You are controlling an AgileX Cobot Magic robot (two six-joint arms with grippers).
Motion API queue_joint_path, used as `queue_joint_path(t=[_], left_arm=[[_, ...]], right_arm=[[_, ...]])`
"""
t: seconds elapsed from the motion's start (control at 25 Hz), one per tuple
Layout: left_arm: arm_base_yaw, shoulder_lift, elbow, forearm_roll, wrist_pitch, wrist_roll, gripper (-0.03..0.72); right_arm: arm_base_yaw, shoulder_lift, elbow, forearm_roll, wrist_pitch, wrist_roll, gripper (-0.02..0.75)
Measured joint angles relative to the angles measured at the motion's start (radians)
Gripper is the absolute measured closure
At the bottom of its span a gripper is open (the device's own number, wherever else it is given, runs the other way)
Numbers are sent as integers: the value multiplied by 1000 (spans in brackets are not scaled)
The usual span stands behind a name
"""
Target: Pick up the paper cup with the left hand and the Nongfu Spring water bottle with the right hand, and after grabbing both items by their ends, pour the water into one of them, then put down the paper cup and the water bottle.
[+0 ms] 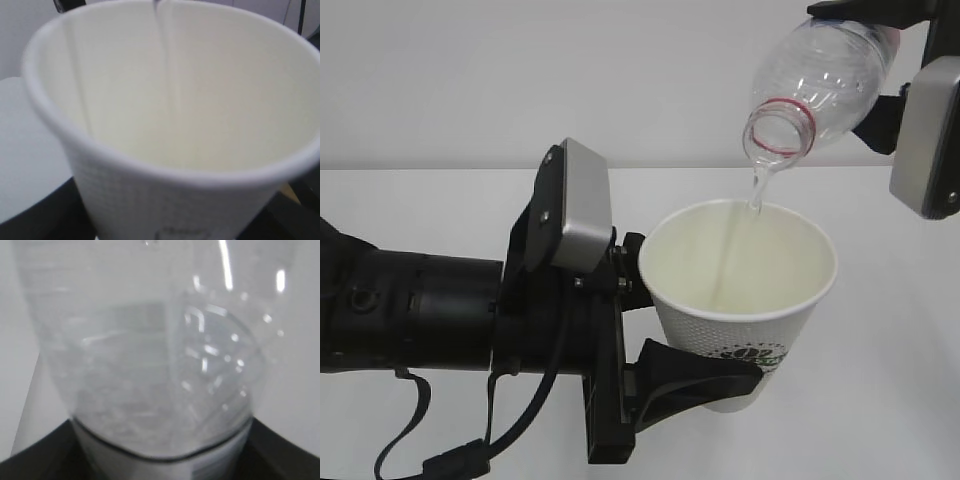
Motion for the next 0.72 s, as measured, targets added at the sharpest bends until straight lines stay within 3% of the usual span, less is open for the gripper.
queue_joint_path(t=[0.72], left_arm=[[0, 0, 0, 0, 2, 0, 169]], right_arm=[[0, 0, 0, 0, 0, -1, 256]])
